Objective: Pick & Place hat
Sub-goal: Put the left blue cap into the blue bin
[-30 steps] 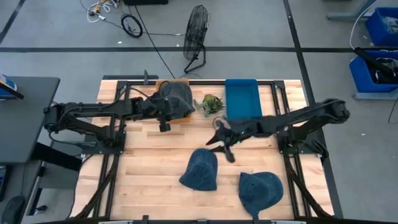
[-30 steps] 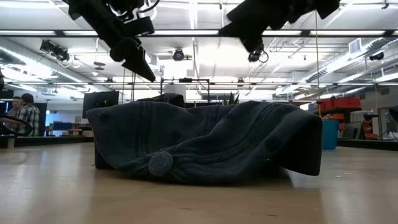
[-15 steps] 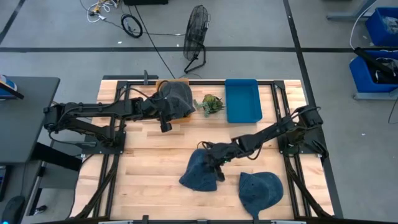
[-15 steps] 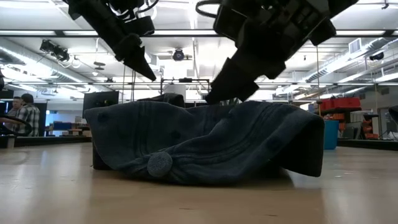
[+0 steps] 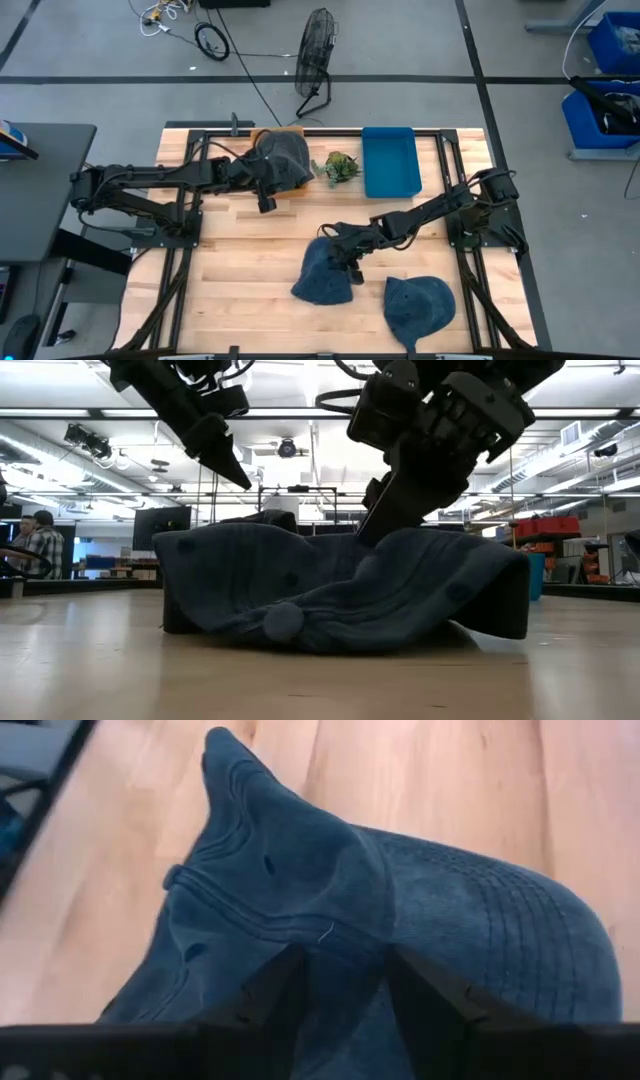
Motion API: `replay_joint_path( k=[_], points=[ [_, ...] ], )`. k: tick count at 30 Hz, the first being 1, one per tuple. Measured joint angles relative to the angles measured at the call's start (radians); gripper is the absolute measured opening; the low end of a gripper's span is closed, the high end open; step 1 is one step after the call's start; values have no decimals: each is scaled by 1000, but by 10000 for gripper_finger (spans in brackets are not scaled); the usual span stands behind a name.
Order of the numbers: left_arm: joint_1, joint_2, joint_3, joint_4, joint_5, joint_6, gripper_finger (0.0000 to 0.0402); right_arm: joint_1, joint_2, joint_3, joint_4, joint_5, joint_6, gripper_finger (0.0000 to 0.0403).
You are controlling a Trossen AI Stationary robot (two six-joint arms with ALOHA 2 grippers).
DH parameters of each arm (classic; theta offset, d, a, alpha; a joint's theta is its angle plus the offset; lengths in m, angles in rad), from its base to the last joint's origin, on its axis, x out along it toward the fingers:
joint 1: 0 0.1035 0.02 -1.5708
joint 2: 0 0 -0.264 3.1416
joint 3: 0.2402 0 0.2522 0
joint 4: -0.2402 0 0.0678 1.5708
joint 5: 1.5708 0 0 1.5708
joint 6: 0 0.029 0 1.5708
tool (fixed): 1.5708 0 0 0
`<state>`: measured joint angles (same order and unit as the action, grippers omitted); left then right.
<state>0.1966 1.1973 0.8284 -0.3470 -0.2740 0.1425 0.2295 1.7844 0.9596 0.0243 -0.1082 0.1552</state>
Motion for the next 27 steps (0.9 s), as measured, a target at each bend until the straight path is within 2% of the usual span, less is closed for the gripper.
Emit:
replay_joint_path(
  k=[4,7,14,21,27],
  points=[
    [-8,0,0,0,5,10,142,1,0,0,-26,67,-15,153],
    [-16,0,0,0,5,54,142,0,-2,1,-81,105,-13,133],
    [-22,0,0,4,5,78,142,0,-2,1,-106,114,-37,15],
    [-22,0,0,4,5,77,142,-4,-43,-2,-137,161,-28,8],
    [-22,0,0,4,5,77,142,-2,-221,86,-416,170,-28,6]
  ],
)
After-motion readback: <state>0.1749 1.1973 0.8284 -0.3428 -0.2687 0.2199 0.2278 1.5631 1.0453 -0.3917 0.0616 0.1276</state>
